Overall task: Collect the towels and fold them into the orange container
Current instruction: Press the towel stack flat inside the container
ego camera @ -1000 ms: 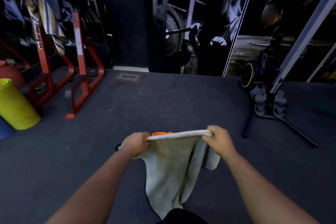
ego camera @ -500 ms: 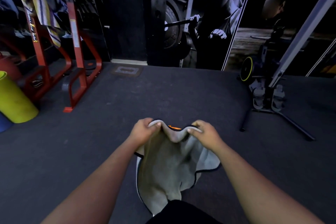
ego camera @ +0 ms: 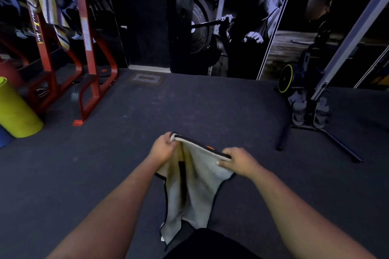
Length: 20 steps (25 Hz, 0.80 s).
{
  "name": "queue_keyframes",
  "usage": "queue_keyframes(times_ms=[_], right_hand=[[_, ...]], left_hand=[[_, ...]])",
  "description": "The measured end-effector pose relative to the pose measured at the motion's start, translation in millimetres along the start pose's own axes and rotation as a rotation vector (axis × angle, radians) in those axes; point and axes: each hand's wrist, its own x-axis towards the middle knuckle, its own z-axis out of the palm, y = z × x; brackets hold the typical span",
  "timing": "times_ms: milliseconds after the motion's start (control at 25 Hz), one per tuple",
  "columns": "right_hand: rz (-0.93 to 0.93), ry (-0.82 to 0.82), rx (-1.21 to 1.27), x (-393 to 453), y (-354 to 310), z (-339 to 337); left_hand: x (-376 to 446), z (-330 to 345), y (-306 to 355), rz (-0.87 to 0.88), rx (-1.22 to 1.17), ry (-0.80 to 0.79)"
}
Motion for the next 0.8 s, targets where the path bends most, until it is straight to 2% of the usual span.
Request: queue_keyframes(times_ms=[40, 120, 240, 360, 440, 520, 600, 640, 720, 800], right_hand=[[0.011, 0.025, 0.028, -5.5, 9.2, 2.5], [-0.009, 0.11, 0.295, -16.1, 19.2, 6.0], [-0.009, 0.186, 0.641, -22.2, 6.5, 7.6], [-0.002, 0.16, 0.623, -13.6, -15.7, 13.4], [-0.004, 0.036, 0.583, -9.4, -30.8, 14.9], [-0.054, -0.107, 0.409, -5.9, -41.0, 17.7], [-0.092, -0.168, 0.304, -5.1, -46.6, 21.9], [-0.084, -0.134, 0.333, -5.0, -47.2, 23.8], [-0.014, 0.012, 0.439, -6.5, -42.5, 23.1], [0.14, 0.18, 0.533, -7.5, -28.6, 16.6]], left_hand=[[1.1, -6.1, -6.0, -0.055, -0.037, 0.038], [1.9, -12.7, -17.5, -0.128, -0.054, 0.053], [-3.1, -6.6, -17.0, -0.11, -0.064, -0.022], [-10.7, 3.8, 1.6, 0.072, -0.199, -0.222], [-18.0, 9.3, 20.6, 0.188, -0.255, -0.398], [-23.3, 15.5, 34.4, 0.231, -0.281, -0.48], [-27.4, 21.0, 42.7, 0.258, -0.287, -0.461], [-27.8, 22.5, 41.7, 0.251, -0.292, -0.408], [-28.8, 20.5, 29.5, 0.192, -0.3, -0.292], [-28.9, 13.4, 5.1, 0.116, -0.125, -0.241]])
